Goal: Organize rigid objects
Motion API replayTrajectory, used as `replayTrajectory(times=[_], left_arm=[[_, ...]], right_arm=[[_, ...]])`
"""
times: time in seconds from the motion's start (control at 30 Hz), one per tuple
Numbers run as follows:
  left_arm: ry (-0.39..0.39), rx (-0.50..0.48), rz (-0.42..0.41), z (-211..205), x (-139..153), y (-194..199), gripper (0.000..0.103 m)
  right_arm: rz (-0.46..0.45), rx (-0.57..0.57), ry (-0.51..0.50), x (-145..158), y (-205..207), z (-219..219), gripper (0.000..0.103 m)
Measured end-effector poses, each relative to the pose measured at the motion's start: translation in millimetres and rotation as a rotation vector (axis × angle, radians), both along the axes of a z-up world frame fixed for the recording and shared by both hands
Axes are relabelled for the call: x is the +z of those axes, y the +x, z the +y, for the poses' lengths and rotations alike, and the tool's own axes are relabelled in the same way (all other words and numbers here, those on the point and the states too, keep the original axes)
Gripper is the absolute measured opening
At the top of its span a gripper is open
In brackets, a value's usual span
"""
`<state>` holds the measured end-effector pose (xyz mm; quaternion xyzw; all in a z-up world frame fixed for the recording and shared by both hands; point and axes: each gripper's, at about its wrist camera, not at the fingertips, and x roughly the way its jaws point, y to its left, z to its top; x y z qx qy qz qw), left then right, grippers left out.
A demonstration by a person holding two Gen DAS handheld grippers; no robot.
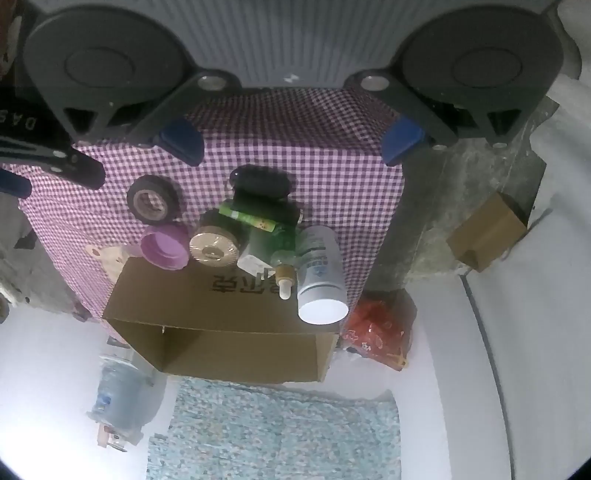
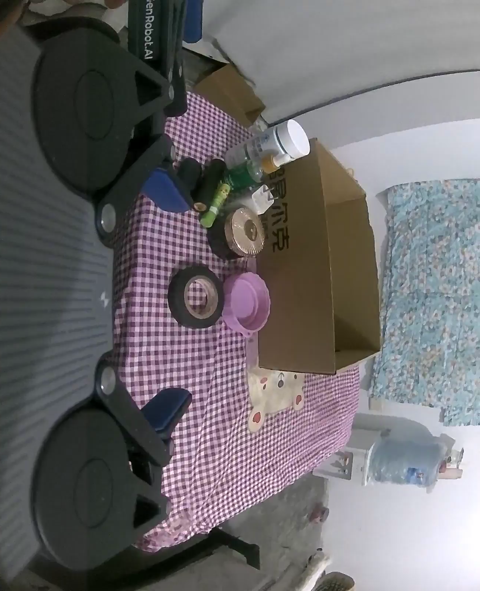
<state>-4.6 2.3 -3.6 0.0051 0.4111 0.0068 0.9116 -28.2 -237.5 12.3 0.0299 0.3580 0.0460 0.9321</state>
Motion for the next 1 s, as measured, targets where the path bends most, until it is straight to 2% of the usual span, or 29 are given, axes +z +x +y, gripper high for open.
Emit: replayTrajectory(times=[1.0], left_arm=[[0.005,-0.002,0.002,-2.4,5.2,-1.2,0.103]], right_arm=[[0.003,0.014,0.000,5.7,-5.4,3.6,0.102]])
